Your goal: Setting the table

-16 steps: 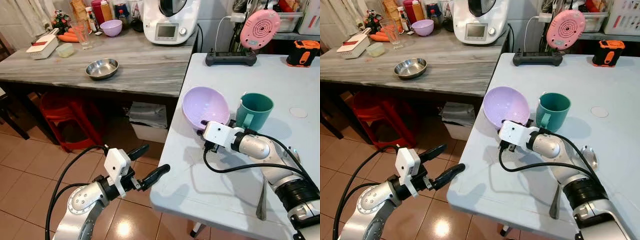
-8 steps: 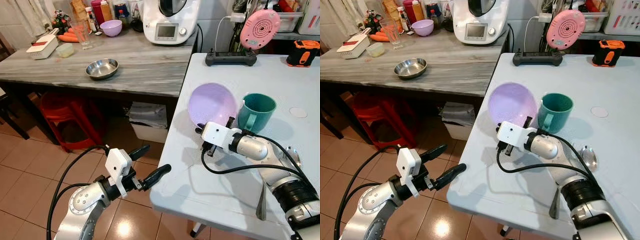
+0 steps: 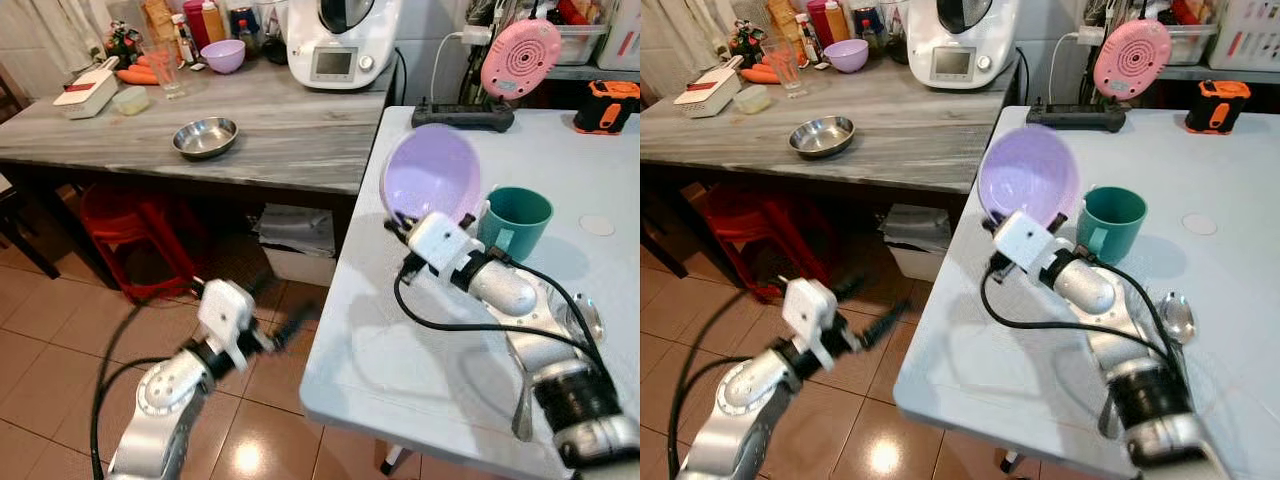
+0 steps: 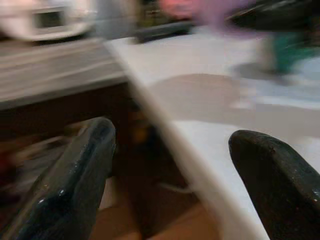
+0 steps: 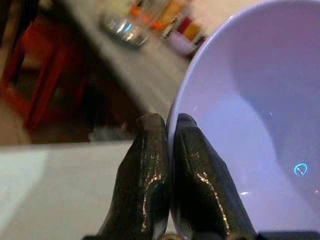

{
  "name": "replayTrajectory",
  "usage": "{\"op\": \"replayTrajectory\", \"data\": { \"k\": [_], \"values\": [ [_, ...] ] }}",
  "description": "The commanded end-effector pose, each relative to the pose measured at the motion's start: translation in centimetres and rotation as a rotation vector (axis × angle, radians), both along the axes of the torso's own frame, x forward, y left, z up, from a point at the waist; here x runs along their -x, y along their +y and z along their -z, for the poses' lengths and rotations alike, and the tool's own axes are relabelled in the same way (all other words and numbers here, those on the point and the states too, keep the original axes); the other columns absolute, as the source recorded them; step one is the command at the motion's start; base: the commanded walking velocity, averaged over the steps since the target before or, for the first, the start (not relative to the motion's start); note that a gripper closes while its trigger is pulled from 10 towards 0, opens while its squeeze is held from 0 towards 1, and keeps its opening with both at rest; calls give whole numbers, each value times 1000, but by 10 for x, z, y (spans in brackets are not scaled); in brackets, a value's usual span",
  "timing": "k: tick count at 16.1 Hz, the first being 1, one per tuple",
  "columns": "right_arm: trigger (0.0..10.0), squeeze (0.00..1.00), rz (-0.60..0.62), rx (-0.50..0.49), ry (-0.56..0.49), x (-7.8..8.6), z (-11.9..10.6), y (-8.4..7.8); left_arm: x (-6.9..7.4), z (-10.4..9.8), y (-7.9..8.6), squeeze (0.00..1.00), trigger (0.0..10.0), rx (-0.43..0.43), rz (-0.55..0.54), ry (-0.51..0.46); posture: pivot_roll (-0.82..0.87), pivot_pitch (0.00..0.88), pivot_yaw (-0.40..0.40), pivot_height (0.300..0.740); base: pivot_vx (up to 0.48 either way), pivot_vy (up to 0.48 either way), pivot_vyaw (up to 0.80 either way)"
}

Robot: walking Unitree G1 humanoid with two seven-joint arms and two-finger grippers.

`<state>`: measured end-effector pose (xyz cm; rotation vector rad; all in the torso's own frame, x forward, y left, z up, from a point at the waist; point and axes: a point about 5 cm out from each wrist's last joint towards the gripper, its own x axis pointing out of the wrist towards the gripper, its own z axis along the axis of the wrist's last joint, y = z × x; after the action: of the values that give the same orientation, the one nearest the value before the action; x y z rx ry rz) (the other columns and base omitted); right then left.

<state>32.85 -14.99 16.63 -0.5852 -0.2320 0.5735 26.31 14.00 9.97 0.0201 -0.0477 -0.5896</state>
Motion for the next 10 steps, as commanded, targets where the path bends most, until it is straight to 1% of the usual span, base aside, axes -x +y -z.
{"op": "replayTrajectory", "data": {
  "k": [1, 2, 3, 4, 5, 6, 7, 10],
  "values": [
    [0, 0, 17, -52, -12, 2, -6, 0, -3, 5, 10, 0, 10000, -24, -73, 30, -51, 43, 107, 740, 0, 0, 0],
    [10000, 0, 64, -166, 8, 15, 0, -1, -5, 6, 15, 0, 10000, 14, -126, 38, -52, 44, 102, 740, 0, 0, 0],
    [10000, 0, 82, -198, 9, 21, 4, -1, -6, 6, 17, 0, 10000, 26, -141, 44, -53, 44, 100, 740, 0, 0, 0],
    [10000, 0, 126, -232, 22, 26, 9, -2, -8, 7, 19, 0, 10000, 45, -163, 55, -56, 45, 102, 740, 0, 0, 0],
    [10000, 0, 149, -259, 39, 29, 13, -3, -9, 7, 19, 0, 10000, 58, -167, 59, -58, 44, 103, 740, 0, 0, 0],
    [10000, 0, 159, -266, 49, 32, 15, -2, -11, 6, 18, 0, 10000, 63, -169, 55, -58, 44, 103, 740, 0, 0, -406],
    [10000, 0, 170, -282, 68, 35, 17, -1, -14, 5, 16, 0, 10000, 67, -169, 50, -68, 42, 107, 740, 0, 281, -800],
    [10000, 0, 182, -283, 69, 37, 14, -1, -19, 3, 14, 0, 10000, 85, -166, 44, -75, 39, 111, 740, 0, 348, -800]
  ]
}}
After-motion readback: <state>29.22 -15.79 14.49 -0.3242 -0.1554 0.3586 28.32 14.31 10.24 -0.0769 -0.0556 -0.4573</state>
